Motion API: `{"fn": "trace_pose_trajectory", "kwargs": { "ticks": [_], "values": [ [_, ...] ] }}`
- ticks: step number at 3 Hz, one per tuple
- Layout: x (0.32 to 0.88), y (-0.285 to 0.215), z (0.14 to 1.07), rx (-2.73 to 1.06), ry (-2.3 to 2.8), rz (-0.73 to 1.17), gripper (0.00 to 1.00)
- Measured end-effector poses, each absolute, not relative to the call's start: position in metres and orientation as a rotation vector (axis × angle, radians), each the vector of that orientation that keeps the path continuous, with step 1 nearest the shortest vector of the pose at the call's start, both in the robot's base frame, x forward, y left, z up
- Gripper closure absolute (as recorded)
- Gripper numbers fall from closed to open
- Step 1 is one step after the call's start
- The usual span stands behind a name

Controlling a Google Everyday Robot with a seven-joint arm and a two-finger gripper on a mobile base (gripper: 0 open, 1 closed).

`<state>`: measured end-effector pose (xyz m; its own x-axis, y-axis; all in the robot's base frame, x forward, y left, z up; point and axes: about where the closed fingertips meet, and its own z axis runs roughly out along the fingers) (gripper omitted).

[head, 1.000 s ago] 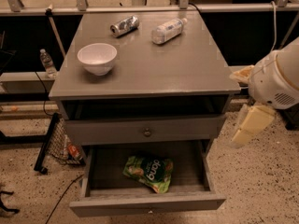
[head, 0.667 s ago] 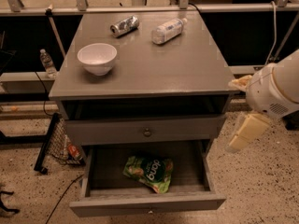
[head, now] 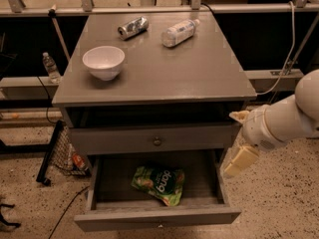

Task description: Pick green rice chip bag from middle drawer and place on counter

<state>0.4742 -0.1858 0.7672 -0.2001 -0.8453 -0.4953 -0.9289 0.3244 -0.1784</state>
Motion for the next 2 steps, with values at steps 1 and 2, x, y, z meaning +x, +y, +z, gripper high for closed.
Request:
{"fn": "trace_pose_trajectory", "kwargs": {
  "ticks": [1, 2],
  "values": [
    [0.4804, -0.1689, 0.7208, -1.554, 2.092, 0.275, 0.0],
    [0.4804, -0.1689, 0.7208, -1.554, 2.092, 0.275, 0.0]
  ]
}}
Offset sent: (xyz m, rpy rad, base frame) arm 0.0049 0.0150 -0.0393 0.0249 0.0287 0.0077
